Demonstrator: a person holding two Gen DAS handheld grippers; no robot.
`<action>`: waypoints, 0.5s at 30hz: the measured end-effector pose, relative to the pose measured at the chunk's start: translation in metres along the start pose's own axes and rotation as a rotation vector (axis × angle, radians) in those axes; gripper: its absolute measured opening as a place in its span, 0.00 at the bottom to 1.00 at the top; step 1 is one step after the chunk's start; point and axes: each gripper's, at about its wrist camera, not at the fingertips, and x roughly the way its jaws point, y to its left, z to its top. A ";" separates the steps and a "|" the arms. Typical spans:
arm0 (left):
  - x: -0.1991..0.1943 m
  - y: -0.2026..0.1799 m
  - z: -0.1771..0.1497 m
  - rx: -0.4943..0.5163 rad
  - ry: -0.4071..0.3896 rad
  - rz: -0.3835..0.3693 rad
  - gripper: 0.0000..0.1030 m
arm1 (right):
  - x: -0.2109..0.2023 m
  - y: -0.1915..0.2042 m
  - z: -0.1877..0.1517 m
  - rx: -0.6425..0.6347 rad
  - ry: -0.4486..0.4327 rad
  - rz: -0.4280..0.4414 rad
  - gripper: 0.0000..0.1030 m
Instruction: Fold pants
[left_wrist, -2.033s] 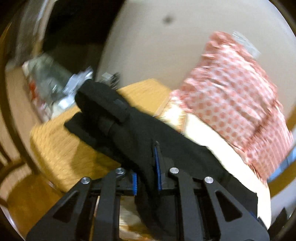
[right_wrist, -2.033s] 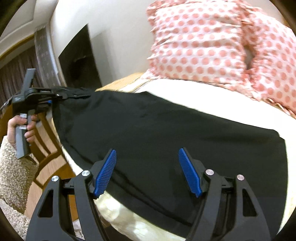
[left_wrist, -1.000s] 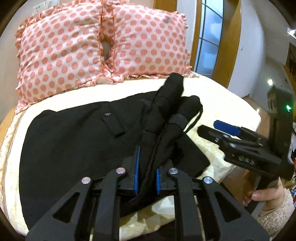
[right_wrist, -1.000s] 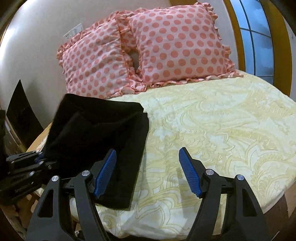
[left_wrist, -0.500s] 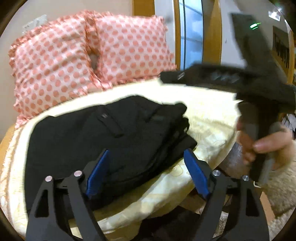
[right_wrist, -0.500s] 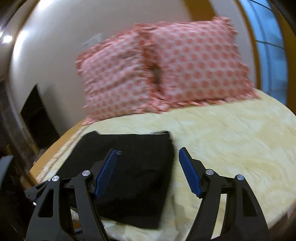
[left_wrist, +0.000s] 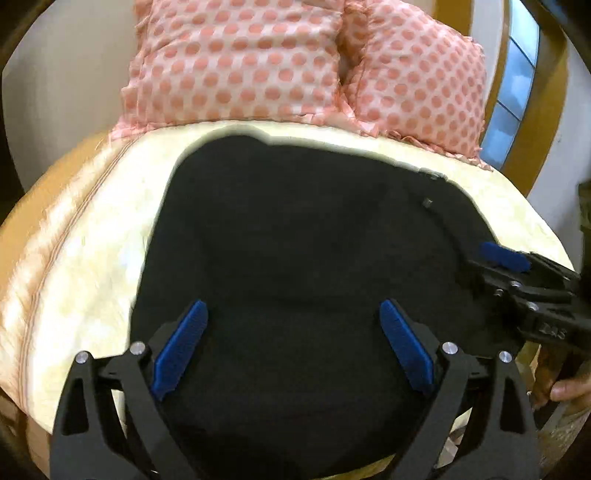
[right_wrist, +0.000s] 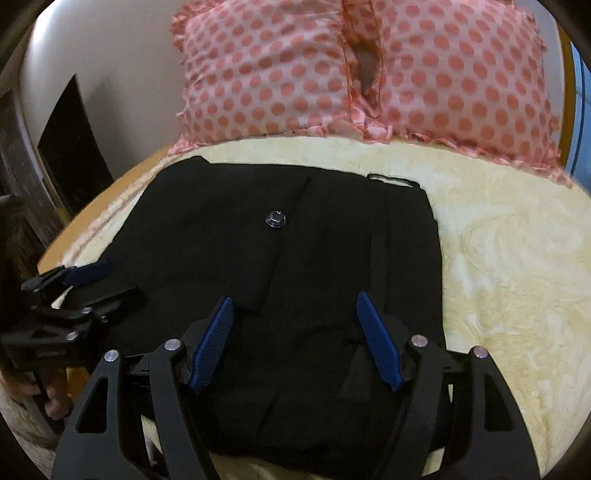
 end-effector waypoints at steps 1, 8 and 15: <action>-0.001 -0.003 -0.002 0.023 -0.006 0.017 0.91 | -0.002 0.004 -0.002 -0.012 0.001 -0.014 0.69; -0.009 -0.004 0.005 0.015 -0.045 0.058 0.98 | -0.003 0.012 0.003 -0.028 0.031 -0.069 0.78; 0.000 0.005 -0.001 0.016 -0.019 0.000 0.98 | -0.031 -0.021 0.031 0.099 -0.029 0.001 0.82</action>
